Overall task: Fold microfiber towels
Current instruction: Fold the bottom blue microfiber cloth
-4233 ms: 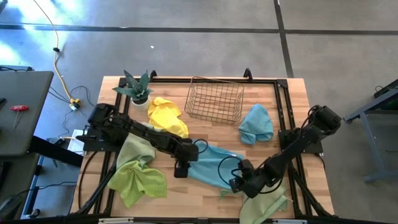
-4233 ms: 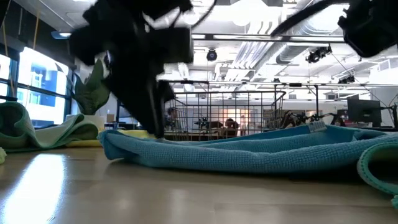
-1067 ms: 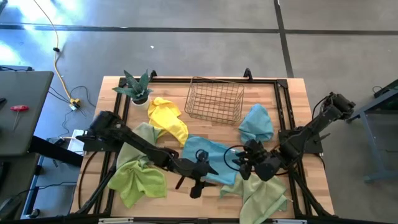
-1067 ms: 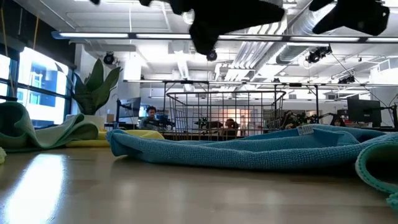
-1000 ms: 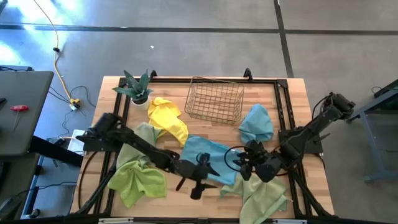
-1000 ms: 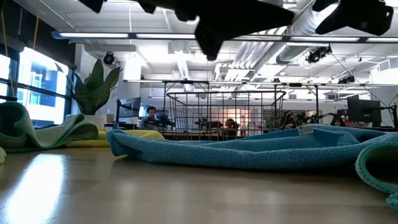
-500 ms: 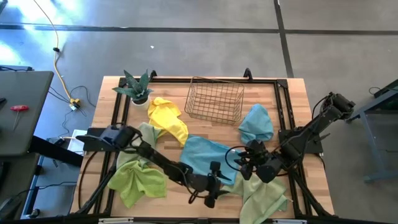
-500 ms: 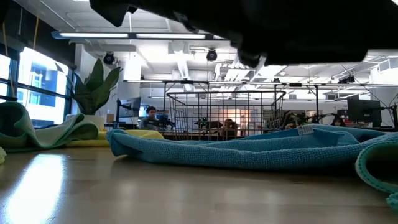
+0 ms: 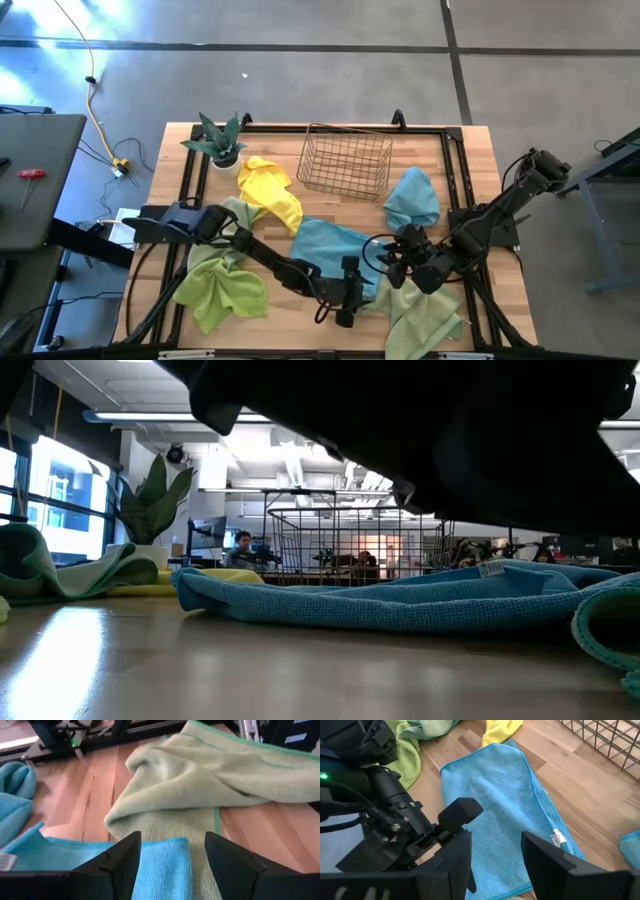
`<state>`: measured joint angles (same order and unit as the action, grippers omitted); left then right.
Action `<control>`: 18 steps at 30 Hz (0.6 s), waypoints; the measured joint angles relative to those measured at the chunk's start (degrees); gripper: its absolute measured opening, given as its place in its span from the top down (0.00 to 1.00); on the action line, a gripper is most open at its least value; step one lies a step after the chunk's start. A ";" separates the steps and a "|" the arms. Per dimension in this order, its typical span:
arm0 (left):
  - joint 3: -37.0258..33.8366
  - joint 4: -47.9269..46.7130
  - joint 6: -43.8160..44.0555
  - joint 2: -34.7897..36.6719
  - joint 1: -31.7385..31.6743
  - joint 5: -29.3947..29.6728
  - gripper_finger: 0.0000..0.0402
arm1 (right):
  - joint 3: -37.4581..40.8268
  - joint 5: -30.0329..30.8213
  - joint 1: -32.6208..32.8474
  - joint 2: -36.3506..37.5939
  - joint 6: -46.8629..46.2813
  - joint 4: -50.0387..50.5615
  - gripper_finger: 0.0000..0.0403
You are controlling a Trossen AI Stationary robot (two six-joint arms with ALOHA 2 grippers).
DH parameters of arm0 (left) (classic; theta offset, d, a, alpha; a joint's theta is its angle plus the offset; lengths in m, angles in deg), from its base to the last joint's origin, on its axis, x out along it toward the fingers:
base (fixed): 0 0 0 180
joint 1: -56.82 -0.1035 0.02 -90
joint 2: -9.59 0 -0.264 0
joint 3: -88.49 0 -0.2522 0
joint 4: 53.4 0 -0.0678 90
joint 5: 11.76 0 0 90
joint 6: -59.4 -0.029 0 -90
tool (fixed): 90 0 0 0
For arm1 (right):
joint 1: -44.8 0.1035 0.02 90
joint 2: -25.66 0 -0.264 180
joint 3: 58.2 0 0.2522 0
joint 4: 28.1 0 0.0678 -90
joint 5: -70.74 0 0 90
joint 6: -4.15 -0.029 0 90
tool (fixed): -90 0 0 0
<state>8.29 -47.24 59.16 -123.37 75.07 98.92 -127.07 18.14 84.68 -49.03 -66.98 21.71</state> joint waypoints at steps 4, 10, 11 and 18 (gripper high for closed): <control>0.00 -1.03 0.19 0.02 -0.86 -3.33 0.49 | 0.00 0.14 -0.09 0.00 0.00 0.00 0.59; 0.02 -5.05 0.12 -0.64 -0.58 -4.43 0.49 | 0.00 0.14 -0.09 0.00 -0.01 0.02 0.59; 0.04 -5.66 0.30 -0.91 -0.53 -4.13 0.49 | 0.00 0.14 -0.09 0.00 0.00 0.04 0.59; 0.04 -10.54 3.58 -1.23 -0.74 -1.60 0.49 | 0.00 0.27 -0.09 0.00 -0.02 0.16 0.59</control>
<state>8.33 -57.78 62.74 -124.60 74.33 97.32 -127.07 18.41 84.59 -49.03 -67.00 21.86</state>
